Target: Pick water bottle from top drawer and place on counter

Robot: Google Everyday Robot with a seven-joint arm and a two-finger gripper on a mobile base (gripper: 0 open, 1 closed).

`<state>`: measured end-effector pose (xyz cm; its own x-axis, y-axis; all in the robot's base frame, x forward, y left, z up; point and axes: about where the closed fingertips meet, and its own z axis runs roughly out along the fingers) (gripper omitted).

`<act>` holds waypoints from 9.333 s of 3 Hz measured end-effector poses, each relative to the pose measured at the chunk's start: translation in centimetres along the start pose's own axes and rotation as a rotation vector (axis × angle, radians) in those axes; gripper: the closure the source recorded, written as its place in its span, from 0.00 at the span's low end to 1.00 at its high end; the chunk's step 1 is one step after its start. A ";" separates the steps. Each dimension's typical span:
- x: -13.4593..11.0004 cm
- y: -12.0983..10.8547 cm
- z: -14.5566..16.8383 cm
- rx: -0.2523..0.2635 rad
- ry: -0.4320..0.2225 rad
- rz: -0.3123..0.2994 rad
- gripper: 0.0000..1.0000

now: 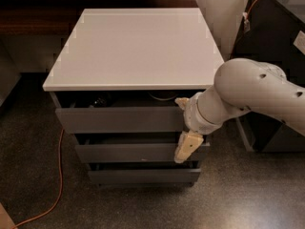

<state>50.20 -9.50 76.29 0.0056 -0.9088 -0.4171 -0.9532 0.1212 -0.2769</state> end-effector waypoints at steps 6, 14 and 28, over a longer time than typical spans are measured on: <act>2.8 -9.7 12.8 0.049 0.066 -0.232 0.03; -1.1 6.8 8.2 -0.054 0.022 0.000 1.00; -11.9 -3.3 11.7 -0.392 0.087 -0.485 0.00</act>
Offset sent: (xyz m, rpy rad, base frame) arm 0.0825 -0.0273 -0.0608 -0.1696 -0.0235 0.0796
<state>56.78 5.58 72.05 0.4564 -0.8547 -0.2474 -0.8883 -0.4534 -0.0724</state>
